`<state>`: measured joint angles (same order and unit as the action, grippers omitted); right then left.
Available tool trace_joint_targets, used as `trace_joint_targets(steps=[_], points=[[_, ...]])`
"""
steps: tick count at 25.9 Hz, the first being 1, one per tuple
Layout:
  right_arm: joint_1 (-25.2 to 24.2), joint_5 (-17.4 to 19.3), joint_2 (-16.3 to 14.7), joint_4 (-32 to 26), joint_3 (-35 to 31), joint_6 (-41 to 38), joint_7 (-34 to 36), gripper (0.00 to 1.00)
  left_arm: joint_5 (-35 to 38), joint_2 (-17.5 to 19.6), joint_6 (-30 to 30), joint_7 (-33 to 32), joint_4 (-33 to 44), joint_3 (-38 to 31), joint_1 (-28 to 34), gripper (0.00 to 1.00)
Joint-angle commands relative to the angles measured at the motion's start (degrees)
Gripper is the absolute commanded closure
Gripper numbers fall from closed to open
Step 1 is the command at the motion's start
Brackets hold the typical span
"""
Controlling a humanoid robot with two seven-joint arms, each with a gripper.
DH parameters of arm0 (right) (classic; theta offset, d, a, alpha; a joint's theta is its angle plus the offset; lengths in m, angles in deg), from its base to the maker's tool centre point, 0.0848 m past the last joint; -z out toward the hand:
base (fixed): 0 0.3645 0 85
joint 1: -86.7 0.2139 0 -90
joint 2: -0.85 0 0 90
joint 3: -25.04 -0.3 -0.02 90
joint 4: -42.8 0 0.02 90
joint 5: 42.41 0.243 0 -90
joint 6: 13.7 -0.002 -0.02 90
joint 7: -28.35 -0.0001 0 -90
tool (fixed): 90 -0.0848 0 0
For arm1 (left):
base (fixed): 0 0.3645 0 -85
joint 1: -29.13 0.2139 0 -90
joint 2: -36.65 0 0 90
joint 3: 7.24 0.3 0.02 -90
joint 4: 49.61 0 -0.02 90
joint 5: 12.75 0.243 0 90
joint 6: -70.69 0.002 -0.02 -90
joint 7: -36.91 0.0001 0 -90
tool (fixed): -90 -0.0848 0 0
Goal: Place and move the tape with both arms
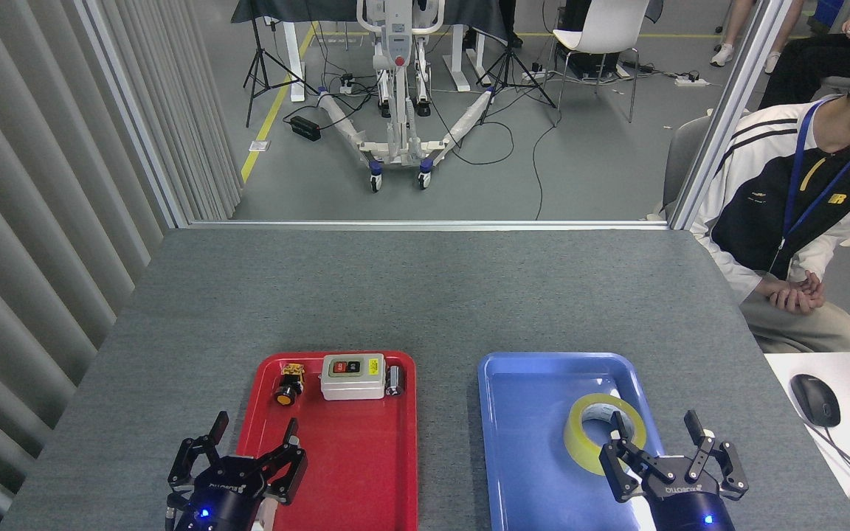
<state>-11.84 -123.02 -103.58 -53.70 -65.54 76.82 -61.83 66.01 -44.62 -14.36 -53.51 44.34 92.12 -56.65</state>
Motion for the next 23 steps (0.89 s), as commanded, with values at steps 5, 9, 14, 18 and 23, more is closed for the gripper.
trace_joint_targets(steps=[5, 9, 14, 18, 23], points=[[-1.1, 0.0, 0.7, -0.1, 0.1, 0.4, 0.4, 0.0, -2.0, 0.1, -0.1, 0.0, 0.0, -0.7, 0.0, 0.0], [-1.1, 0.0, 0.8, 0.0, 0.1, 0.4, 0.6, 0.0, -2.0, 0.1, -0.1, 0.0, 0.0, -0.8, 0.0, 0.0], [-1.2, 0.1, 1.0, 0.0, 0.4, 0.4, 0.7, 0.0, -2.0, 0.1, -0.1, 0.0, 0.0, -0.8, 0.0, 0.0], [-1.2, 0.1, 1.3, 0.0, 0.4, 0.4, 1.2, 0.0, -2.0, 0.0, -0.2, 0.0, -0.1, -0.7, 0.0, 0.0], [-1.2, 0.1, 1.5, 0.0, 0.4, 0.4, 2.1, 0.0, -2.0, 0.0, -0.2, 0.0, 0.0, -0.8, 0.0, 0.0]])
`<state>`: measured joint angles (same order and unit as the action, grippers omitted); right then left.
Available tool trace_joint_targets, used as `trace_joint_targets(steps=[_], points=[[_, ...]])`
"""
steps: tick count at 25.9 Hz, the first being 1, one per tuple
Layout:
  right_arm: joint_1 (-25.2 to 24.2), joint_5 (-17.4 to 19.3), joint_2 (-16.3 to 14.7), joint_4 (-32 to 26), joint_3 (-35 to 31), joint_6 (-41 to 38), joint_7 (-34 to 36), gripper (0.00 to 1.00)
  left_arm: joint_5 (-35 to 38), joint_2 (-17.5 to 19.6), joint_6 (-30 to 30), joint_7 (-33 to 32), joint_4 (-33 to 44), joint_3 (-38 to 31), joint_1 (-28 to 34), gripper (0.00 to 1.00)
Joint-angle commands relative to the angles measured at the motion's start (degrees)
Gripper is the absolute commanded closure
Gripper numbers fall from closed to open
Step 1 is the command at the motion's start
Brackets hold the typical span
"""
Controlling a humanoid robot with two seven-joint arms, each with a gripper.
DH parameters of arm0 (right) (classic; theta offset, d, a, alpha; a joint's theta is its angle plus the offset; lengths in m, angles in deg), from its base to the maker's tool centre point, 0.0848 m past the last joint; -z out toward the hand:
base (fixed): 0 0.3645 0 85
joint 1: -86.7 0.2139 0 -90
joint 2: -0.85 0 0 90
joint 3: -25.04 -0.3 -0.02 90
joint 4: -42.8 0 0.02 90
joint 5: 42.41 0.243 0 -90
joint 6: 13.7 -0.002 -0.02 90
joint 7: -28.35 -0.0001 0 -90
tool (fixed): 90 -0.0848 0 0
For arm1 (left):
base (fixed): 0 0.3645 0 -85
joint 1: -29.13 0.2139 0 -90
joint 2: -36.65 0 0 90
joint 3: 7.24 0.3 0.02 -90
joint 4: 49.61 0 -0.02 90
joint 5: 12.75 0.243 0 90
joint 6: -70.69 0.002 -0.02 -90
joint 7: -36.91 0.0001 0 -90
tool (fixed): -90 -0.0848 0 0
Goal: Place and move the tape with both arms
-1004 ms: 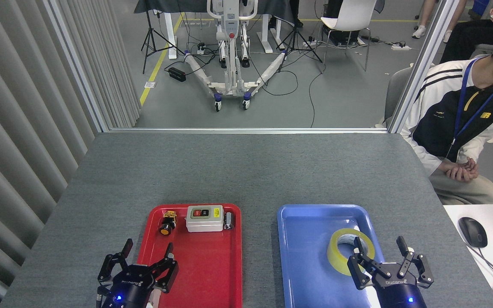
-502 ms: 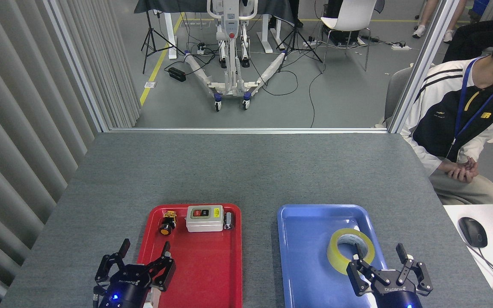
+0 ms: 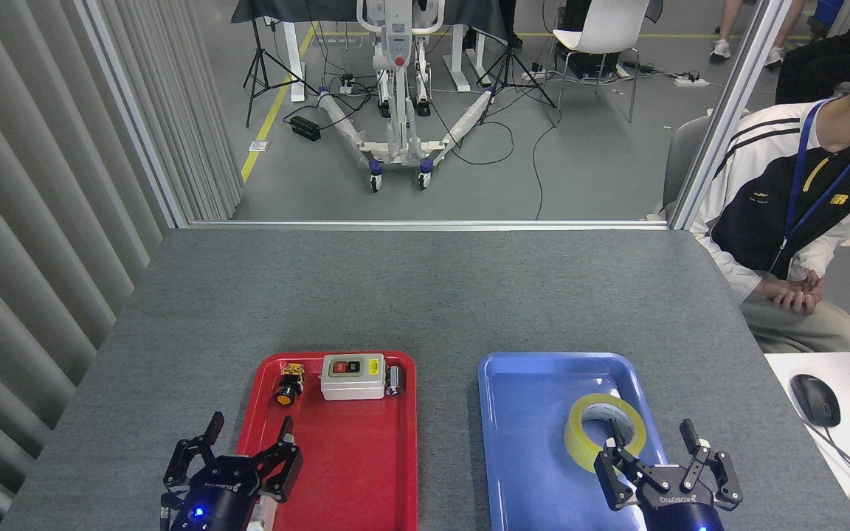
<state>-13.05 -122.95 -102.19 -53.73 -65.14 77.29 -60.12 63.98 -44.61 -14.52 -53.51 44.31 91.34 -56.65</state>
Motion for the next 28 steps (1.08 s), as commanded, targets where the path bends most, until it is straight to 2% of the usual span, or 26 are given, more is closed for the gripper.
trace_joint_targets(steps=[1, 28], points=[[0.0, 0.0, 0.3, 0.0, 0.0, 0.0, 0.4, 0.0, 0.0, 0.0, 0.0, 0.0, 0.0, -0.1, 0.0, 0.0], [0.0, -0.2, 2.0, 0.0, 0.3, -0.1, 0.4, 0.0, 0.0, -0.2, 0.0, -0.1, -0.1, 0.0, 0.0, 0.0]])
